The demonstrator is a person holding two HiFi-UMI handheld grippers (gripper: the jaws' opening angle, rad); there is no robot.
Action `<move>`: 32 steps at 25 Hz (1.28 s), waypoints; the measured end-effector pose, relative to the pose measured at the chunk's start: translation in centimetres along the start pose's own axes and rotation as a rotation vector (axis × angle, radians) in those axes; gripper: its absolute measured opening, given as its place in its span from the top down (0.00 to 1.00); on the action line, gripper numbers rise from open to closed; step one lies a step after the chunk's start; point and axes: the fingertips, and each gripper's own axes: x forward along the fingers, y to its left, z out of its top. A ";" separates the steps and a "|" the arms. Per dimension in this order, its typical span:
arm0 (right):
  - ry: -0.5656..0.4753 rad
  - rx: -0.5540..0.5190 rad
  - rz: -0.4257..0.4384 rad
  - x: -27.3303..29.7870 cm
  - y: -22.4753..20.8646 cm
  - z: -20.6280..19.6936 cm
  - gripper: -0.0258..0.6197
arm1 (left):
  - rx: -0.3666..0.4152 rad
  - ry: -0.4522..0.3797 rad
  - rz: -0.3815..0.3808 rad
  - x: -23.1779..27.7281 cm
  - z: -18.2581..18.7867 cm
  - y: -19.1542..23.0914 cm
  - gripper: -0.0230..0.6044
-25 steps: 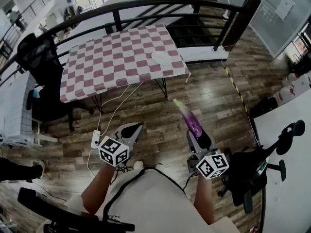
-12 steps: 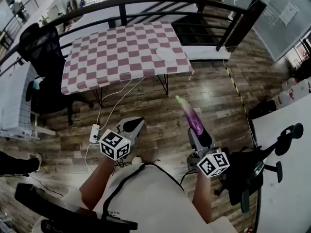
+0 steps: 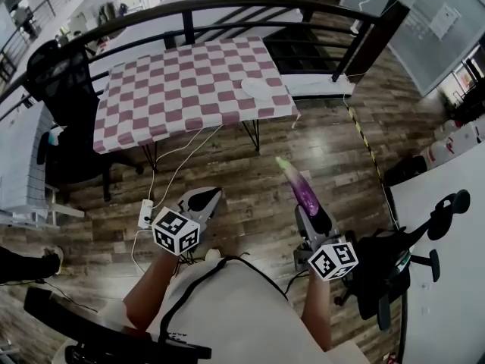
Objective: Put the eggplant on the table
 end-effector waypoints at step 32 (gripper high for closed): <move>0.008 -0.029 -0.046 3.5 9.7 -3.3 0.62 | -0.031 -0.029 -0.024 -9.0 -1.4 7.1 0.96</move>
